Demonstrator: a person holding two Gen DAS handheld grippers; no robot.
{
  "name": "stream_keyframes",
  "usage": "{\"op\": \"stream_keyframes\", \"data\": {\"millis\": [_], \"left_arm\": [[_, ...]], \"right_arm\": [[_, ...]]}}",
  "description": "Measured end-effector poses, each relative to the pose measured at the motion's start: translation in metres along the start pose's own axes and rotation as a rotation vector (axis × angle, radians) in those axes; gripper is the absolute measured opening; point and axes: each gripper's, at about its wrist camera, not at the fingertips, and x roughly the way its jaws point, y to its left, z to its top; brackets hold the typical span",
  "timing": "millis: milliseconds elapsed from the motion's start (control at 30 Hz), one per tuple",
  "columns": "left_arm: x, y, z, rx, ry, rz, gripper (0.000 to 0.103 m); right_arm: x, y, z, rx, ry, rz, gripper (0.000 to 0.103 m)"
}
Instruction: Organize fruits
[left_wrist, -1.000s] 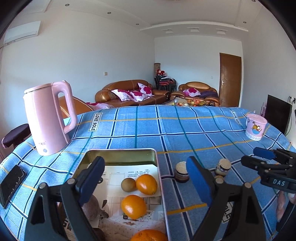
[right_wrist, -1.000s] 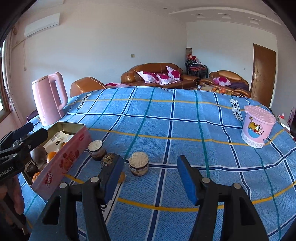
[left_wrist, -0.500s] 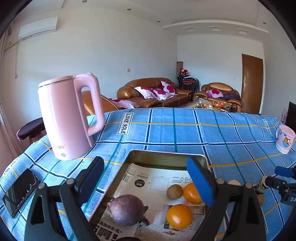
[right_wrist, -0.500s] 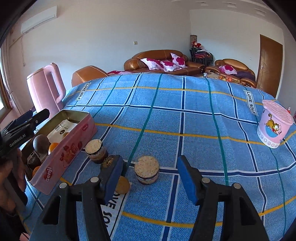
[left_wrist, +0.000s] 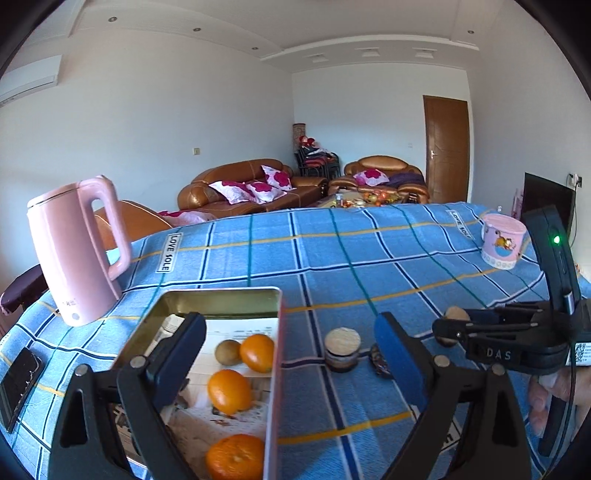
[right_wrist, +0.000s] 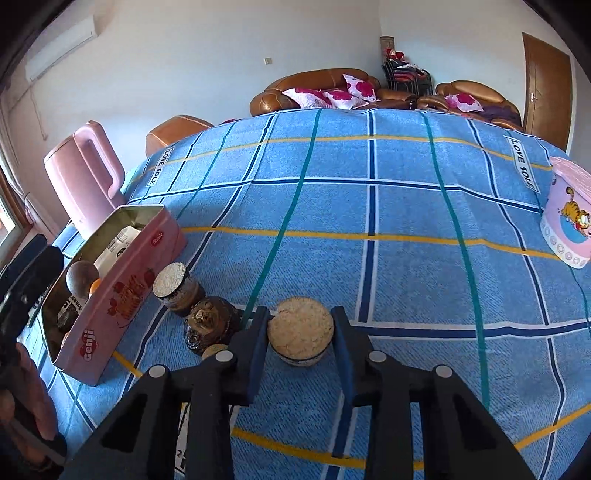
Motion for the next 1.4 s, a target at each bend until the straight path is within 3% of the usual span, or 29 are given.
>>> {"op": "stream_keyframes", "data": {"millis": [200,500,567,833,900,1000,1400], "left_arm": [[0.012,-0.033,-0.006,0.032,0.070,-0.079,0.091],[0.033,-0.073,-0.008,0.110,0.192,-0.143,0.061],[0.037,-0.079,-0.010,0.129,0.216,-0.155,0.050],[0.053,-0.093,-0.016,0.165,0.322,-0.211,0.038],[0.054,-0.094,-0.016,0.164,0.322,-0.206,0.037],[0.053,-0.097,-0.016,0.172,0.318,-0.209,0.027],[0.042,-0.084,-0.011,0.122,0.249,-0.196,0.027]], "right_arm": [[-0.019,-0.014,-0.005,0.006,-0.043,-0.071,0.035],[-0.023,-0.029,-0.006,0.059,-0.055,-0.063,0.035],[-0.022,-0.030,-0.006,0.068,-0.052,-0.060,0.035],[-0.021,-0.031,-0.006,0.069,-0.042,-0.065,0.035],[-0.020,-0.031,-0.006,0.069,-0.037,-0.066,0.035],[-0.019,-0.030,-0.005,0.069,-0.032,-0.066,0.035],[-0.028,-0.029,-0.007,0.056,-0.079,-0.049,0.035]]}}
